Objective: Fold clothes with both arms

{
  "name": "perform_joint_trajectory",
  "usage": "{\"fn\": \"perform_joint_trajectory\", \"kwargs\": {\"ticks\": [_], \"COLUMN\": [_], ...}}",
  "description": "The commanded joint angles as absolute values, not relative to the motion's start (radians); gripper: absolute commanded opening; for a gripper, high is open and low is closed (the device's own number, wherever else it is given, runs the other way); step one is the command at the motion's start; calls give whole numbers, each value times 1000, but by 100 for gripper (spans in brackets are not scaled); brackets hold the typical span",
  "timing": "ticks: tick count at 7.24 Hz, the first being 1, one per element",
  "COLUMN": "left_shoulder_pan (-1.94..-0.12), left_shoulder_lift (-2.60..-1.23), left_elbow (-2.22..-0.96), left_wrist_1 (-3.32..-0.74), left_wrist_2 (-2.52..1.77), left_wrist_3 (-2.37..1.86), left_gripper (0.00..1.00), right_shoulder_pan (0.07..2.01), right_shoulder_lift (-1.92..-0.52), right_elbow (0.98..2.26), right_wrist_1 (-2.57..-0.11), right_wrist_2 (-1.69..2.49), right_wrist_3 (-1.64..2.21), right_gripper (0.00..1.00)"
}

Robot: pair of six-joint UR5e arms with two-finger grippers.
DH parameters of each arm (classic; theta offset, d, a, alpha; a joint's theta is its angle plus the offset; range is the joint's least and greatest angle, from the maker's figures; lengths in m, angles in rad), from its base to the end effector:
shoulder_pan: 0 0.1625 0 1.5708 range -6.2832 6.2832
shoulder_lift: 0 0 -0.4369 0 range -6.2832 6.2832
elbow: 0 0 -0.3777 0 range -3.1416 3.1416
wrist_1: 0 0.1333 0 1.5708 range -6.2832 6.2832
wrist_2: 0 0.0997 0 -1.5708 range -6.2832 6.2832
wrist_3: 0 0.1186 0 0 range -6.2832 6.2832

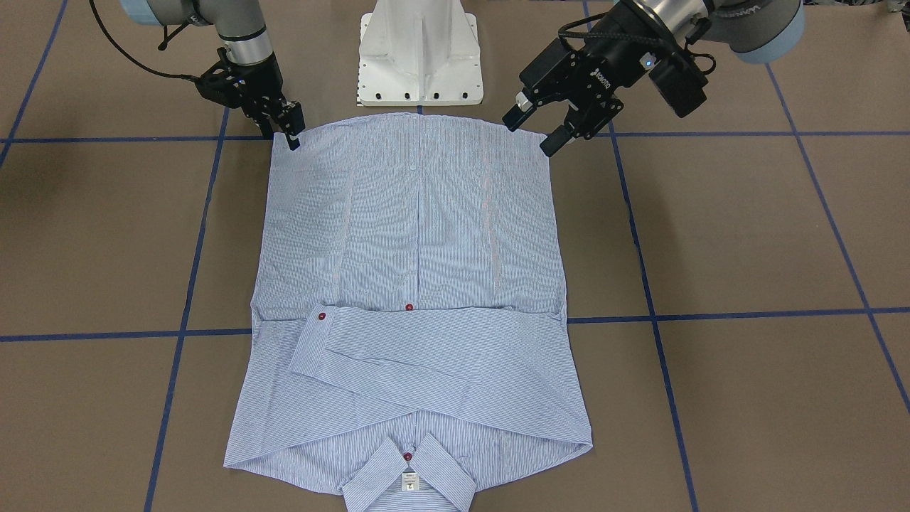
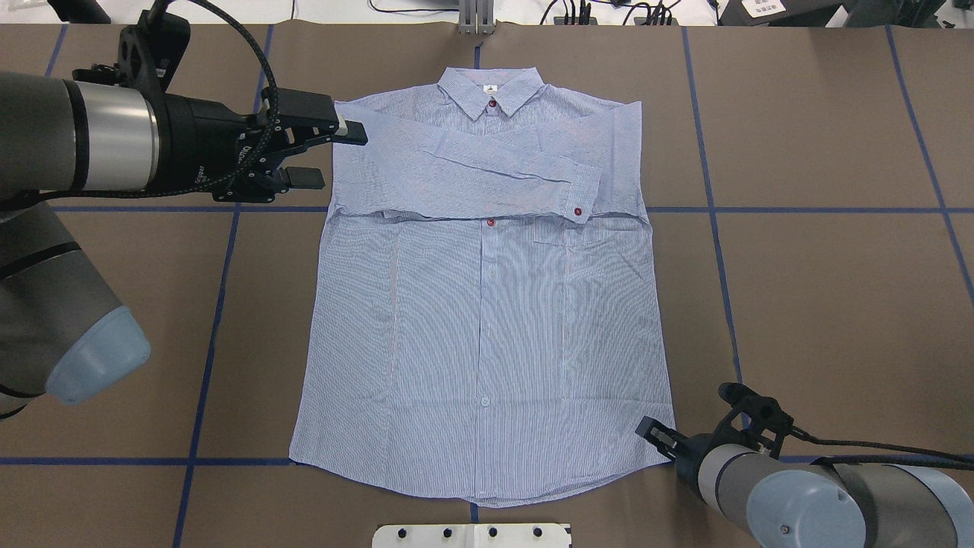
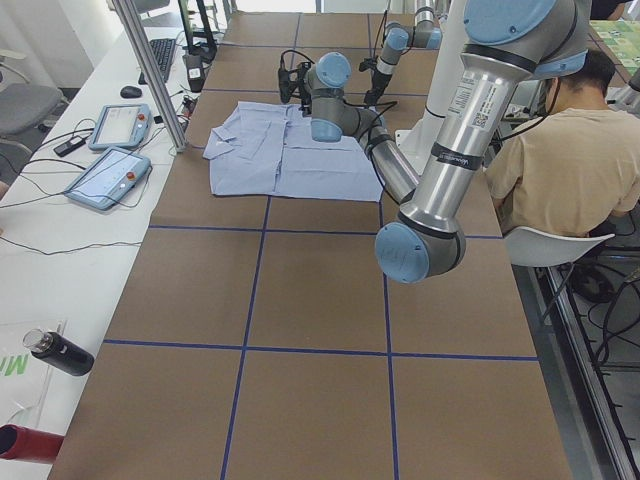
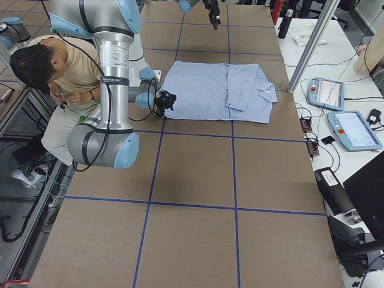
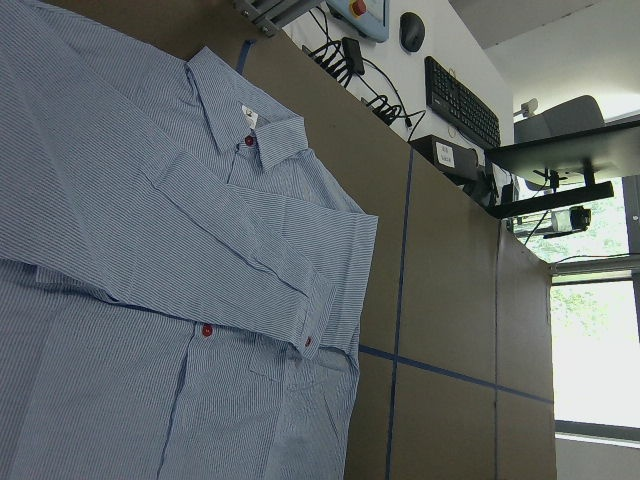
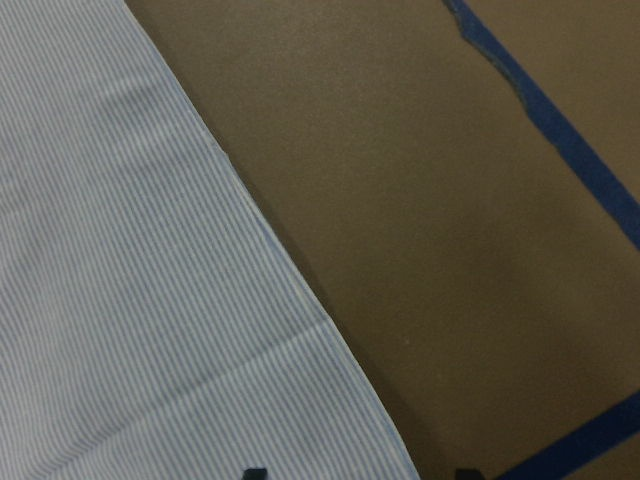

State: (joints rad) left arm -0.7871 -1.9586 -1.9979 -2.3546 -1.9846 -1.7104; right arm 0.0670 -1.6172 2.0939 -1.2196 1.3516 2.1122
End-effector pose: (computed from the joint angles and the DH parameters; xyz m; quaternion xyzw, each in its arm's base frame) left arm 0.3135 -0.4359 0.1894 0.0874 0.7107 -0.1732 0.6762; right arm -0.4563 -0.1901 0.4305 0.0034 -0.4121 0.3146 0.8551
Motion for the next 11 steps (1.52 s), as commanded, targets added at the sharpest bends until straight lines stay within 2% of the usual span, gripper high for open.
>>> {"fn": "perform_joint_trajectory", "kwargs": {"ticks": [1,4,9,10,11], "left_shoulder_pan": [-787,-787,-788,-787,-787], "left_shoulder_lift": [-1962,-1962,-1959,-1960,-1960], "left_elbow": [-1996,-1997,-1991,-1990,-1988], "left_wrist_1": [-2355,-2355,-2355,-2355,-2355], "left_wrist_2": [-1983,-1983,-1983,-1983,-1983], "left_wrist_3": [-1710,-1710,-1710,-1710,-1710], "left_gripper": [91,91,91,91,91], "right_shoulder_pan": [66,64,55,55,55], "right_shoulder_lift": [-1623,-1629,-1629,-1629,-1629], "right_elbow": [2098,2100,2102,2103,2105], "right_wrist_1": [-1221,-1220,-1216,-1216,-1216], "right_wrist_2": [1356,1362,1367,1367,1367], "right_wrist_3": [2112,2124,2137,2140,2140], "right_gripper": [66,66,60,53,42]}}
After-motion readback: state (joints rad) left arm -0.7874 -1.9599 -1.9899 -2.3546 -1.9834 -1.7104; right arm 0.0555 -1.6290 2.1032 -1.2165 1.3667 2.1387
